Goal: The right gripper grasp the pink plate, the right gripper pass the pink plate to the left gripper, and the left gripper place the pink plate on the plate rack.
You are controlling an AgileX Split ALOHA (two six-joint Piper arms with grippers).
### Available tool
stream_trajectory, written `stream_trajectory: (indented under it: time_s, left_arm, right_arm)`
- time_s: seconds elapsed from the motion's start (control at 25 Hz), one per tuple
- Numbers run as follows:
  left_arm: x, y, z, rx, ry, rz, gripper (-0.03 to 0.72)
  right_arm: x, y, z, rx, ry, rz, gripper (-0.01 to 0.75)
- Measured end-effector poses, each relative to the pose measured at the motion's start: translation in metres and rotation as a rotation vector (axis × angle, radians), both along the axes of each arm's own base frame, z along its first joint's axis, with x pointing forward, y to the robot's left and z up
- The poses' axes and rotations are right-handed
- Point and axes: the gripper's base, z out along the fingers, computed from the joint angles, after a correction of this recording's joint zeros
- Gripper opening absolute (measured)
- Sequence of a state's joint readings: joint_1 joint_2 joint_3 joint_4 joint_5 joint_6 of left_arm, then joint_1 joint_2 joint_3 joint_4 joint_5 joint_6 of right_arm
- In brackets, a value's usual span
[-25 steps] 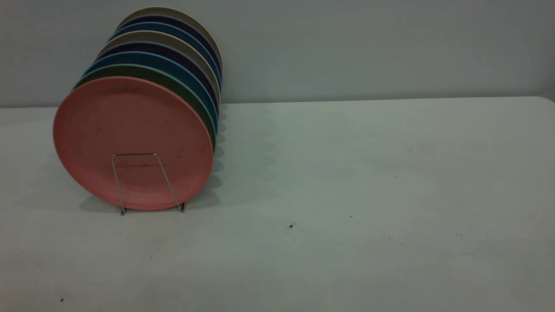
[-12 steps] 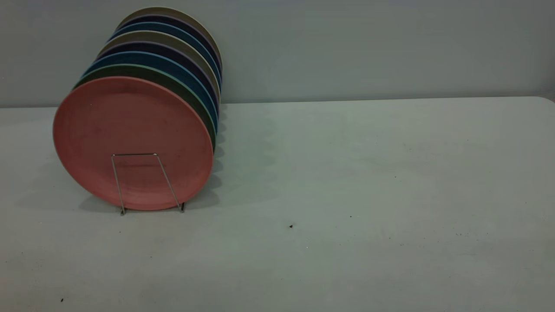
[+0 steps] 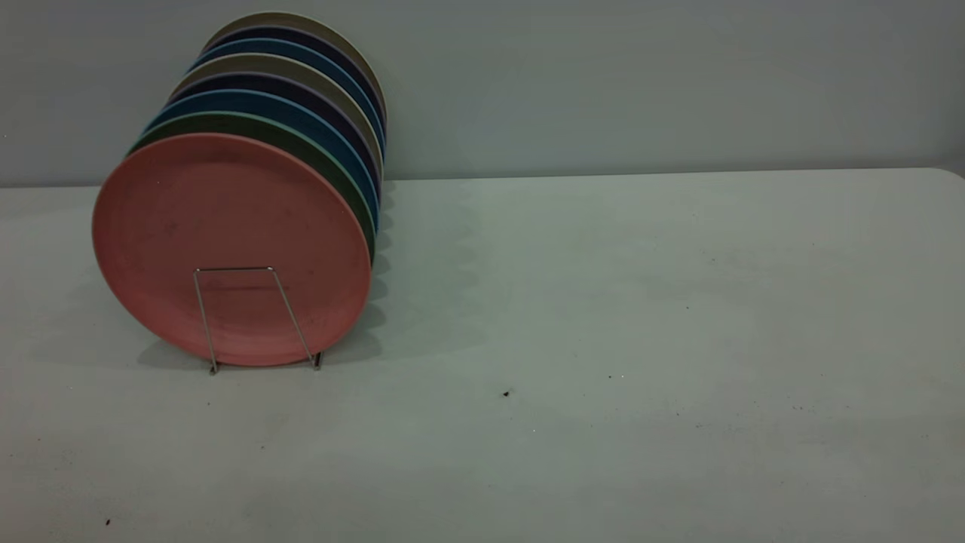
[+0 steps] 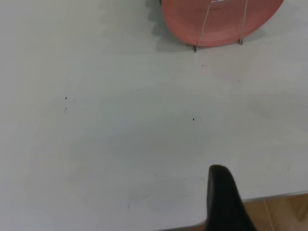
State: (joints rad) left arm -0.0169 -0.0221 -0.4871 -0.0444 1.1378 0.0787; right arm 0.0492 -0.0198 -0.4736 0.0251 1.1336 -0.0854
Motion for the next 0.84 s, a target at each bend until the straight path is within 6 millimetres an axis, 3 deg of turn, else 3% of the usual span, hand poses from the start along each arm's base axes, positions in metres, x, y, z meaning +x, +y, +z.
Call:
stream_trajectory:
  time_s: [0.84]
  left_arm:
    - [0.0000,0.0000,0.0000,0.000,0.000,0.000,0.446]
  right_arm:
    - [0.0000,0.0000,0.0000,0.000,0.000,0.000,0.239]
